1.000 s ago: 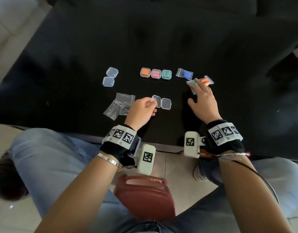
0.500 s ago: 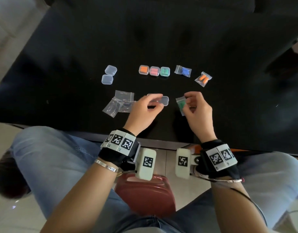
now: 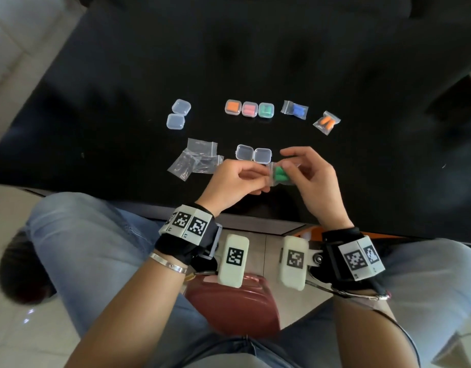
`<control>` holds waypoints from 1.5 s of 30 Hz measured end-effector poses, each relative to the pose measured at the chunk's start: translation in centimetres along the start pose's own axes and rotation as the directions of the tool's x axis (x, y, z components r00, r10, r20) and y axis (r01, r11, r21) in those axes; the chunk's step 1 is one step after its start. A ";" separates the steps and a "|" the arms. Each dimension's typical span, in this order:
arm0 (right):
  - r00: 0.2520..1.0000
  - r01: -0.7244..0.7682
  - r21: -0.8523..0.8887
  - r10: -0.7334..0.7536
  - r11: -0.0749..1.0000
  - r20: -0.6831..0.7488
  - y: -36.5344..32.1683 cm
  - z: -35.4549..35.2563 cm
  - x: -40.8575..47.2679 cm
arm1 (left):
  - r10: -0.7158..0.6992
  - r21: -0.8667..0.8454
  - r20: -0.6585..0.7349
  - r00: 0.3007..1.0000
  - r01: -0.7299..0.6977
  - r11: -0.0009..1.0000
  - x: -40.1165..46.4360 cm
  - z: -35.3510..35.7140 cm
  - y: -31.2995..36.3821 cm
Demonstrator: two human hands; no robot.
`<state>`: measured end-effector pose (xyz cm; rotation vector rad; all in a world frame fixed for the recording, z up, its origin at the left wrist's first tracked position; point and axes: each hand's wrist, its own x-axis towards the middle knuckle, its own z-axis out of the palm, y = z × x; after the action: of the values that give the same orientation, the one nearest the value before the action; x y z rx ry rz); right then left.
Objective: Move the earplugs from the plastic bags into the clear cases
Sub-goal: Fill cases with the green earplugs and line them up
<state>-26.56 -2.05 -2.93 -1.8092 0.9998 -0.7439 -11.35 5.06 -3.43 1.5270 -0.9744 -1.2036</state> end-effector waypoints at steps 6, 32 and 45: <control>0.983 0.084 -0.238 -0.120 0.967 -0.139 0.2 0.2 -0.2 | -0.023 -0.047 -0.023 0.999 0.021 0.999 -0.3 0.4 0.1; 0.993 0.031 0.083 -0.040 0.996 0.107 -3.1 -1.8 -1.1 | 0.452 0.448 0.241 0.859 -0.511 0.734 -0.4 -0.7 1.9; 0.997 -0.060 -0.051 0.057 0.997 -0.056 -3.1 -1.8 -0.9 | 0.670 0.619 0.092 0.736 -0.569 0.540 -0.2 -1.1 1.4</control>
<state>-27.53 -1.24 0.54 -1.8055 1.1128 -0.7405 -10.40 5.12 -1.95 1.4879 -1.7347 -0.2190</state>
